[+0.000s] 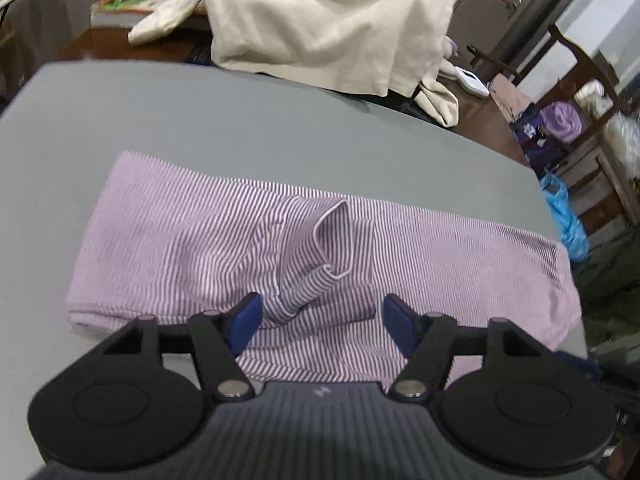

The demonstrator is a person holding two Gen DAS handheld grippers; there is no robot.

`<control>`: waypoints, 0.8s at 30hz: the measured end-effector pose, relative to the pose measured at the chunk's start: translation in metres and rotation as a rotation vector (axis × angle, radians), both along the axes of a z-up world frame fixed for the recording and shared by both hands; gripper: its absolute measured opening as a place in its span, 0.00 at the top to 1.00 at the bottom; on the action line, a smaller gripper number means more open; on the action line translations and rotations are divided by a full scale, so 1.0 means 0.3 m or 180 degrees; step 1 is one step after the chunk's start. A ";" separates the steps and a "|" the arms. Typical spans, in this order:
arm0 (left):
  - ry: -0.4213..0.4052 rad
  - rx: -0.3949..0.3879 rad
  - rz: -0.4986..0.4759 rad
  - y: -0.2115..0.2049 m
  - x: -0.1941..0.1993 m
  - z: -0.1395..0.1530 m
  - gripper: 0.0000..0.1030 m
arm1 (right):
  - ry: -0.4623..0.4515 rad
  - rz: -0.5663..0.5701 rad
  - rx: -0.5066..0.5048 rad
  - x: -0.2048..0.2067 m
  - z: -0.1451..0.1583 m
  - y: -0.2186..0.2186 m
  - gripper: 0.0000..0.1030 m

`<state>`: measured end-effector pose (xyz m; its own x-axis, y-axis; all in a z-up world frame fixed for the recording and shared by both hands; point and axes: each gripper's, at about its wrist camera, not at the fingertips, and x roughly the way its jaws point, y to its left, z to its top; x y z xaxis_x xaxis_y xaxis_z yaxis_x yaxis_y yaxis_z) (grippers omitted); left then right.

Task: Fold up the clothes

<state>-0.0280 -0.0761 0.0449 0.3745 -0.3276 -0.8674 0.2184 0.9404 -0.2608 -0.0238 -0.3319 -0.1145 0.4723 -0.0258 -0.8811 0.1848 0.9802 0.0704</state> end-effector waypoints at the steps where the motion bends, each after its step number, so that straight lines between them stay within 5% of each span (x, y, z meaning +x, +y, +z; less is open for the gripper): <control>1: 0.0027 0.0000 -0.0012 0.001 -0.004 0.016 0.31 | -0.0003 0.0021 -0.0015 0.005 0.003 0.000 0.69; 5: 0.0071 -0.0196 0.0032 0.065 -0.015 0.059 0.31 | -0.0107 0.0136 0.0015 0.023 0.046 0.016 0.69; 8: 0.0044 -0.0416 0.0433 0.213 -0.012 0.080 0.30 | -0.0283 0.0365 0.0138 0.080 0.067 0.083 0.69; 15: 0.0029 -0.0187 0.0924 0.412 0.061 0.065 0.30 | -0.0618 0.1182 0.0264 0.293 0.086 0.339 0.69; 21: 0.0198 -0.0370 0.1232 0.432 0.169 0.013 0.30 | -0.0323 0.1813 0.0010 0.482 -0.052 0.535 0.69; 24: 0.0334 -0.0685 0.1242 0.406 0.205 -0.028 0.30 | -0.0060 0.1911 -0.0522 0.483 -0.153 0.552 0.69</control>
